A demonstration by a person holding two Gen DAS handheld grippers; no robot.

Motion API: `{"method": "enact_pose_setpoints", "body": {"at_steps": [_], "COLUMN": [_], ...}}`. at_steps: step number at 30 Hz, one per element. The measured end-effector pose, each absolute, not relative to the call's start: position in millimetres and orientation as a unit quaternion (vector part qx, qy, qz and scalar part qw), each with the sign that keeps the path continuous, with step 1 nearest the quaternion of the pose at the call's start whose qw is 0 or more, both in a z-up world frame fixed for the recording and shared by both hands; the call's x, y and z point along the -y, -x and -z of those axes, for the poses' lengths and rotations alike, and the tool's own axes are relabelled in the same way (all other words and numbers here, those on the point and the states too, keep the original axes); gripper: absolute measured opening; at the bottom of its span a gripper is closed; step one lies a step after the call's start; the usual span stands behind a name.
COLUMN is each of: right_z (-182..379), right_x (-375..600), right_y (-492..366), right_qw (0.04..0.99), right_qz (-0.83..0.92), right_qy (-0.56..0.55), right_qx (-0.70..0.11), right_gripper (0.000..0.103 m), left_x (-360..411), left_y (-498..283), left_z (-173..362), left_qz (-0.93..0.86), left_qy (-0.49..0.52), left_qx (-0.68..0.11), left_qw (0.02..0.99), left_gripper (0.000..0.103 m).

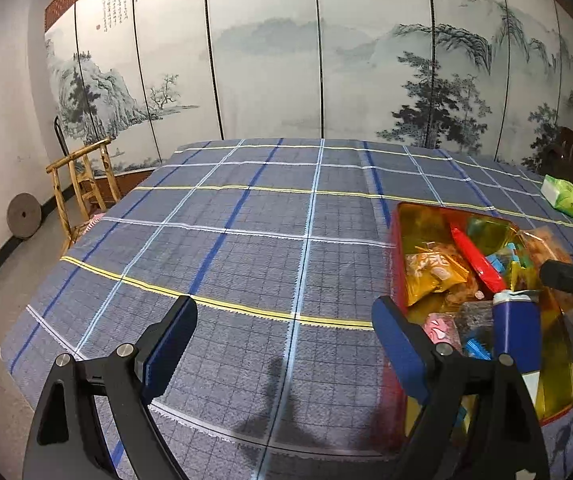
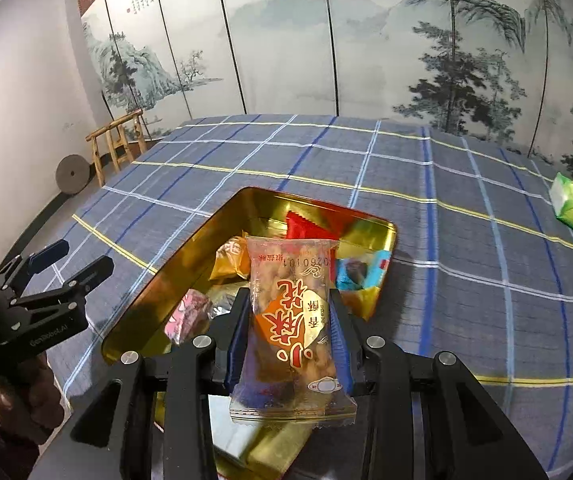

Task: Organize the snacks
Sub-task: 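Carry the orange peanut packet over the tin with the right gripper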

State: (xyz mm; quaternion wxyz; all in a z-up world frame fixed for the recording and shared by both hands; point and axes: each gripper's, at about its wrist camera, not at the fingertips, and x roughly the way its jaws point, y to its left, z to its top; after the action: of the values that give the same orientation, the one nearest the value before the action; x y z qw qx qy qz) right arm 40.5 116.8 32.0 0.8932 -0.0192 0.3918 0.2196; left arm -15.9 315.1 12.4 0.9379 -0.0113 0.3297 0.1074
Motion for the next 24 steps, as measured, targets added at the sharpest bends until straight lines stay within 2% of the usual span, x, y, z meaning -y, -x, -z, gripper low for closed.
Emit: {"method": "enact_pose_setpoints", "body": {"at_steps": [5,7,24], "right_z": [-27,-26,-20], "right_x": [-127,-132,-161], "right_y": [-55,-61,-95], "right_qw": [0.888,0.886,0.881], "right_qz": [-0.221,-0.221,-0.219], "right_qy": [0.009,0.006,0.002], "right_qx": [-0.403,-0.406,-0.419], "right_gripper": [0.037,0.037,0.037], "left_x": [-323,-326,-358], "left_y": [8,5,-11], "left_z": [-7,-5,7], "left_qz": [-0.115,-0.118,-0.166], "left_qy": [0.008,0.009,0.058], "left_qx": [-0.328,-0.328,-0.313], "left_qw": [0.937,0.937,0.934], "left_gripper": [0.09,0.095,0.097]}}
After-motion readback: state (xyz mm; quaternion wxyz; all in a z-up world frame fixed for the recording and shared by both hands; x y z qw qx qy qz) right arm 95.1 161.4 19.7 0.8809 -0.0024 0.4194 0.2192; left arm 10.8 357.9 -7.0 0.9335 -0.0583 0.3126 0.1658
